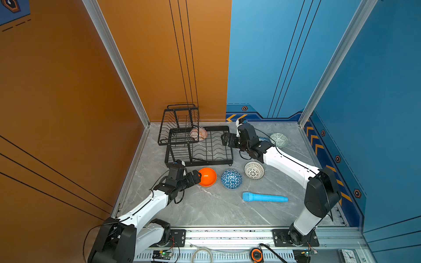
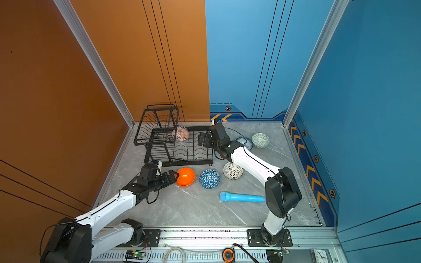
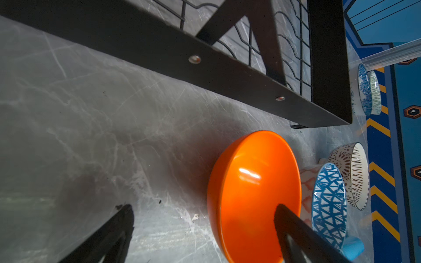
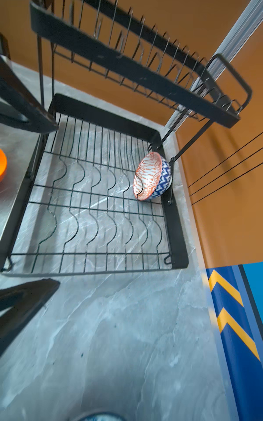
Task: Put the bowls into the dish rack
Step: 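Reach the left gripper to the orange bowl while the right nears the lattice bowl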
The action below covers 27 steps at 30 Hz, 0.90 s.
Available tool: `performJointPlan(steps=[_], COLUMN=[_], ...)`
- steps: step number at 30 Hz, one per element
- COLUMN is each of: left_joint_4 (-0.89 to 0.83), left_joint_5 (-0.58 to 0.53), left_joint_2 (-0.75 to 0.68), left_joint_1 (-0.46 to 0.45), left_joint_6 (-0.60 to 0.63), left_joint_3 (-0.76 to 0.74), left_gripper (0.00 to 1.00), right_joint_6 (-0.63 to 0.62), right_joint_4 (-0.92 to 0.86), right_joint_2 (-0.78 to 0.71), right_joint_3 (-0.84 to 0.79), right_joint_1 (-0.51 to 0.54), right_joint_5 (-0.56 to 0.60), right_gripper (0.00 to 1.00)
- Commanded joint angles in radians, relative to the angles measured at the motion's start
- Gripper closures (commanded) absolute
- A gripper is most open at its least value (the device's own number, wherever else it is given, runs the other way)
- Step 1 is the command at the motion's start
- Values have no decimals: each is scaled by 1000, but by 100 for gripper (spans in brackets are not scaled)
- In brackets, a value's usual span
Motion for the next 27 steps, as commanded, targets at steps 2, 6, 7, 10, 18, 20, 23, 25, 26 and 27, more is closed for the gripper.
performJointPlan(steps=[2, 6, 7, 10, 18, 20, 23, 25, 26, 27], left_joint_4=[-21, -11, -6, 5, 26, 38, 49, 57, 64, 71], left_joint_5=[9, -18, -24, -45, -63, -68, -68, -79, -91, -103], left_joint_2=[54, 99, 106, 128, 189, 203, 222, 221, 216, 207], left_joint_1=[-33, -63, -71, -90, -105, -108, -112, -120, -124, -129], left_joint_6=[43, 56, 56, 56, 49, 43, 32, 24, 17, 10], left_joint_3=[46, 62, 64, 64, 76, 78, 88, 87, 86, 81], left_gripper=[12, 29, 35, 44, 69, 72, 79, 81, 86, 90], right_joint_6=[-81, -99, -105, -114, -102, -94, -82, -77, -74, -69], right_joint_4=[-139, -166, -166, -166, -166, -166, -156, -147, -141, -134], right_joint_2=[-52, -73, -77, -90, -124, -133, -146, -157, -164, -170], right_joint_3=[-46, -56, -61, -77, -108, -116, -135, -150, -161, -169], right_joint_1=[8, 18, 23, 30, 29, 29, 28, 27, 26, 22], right_joint_5=[152, 200, 208, 217, 274, 287, 306, 319, 321, 322], right_gripper=[0, 0, 0, 0, 0, 0, 0, 0, 0, 0])
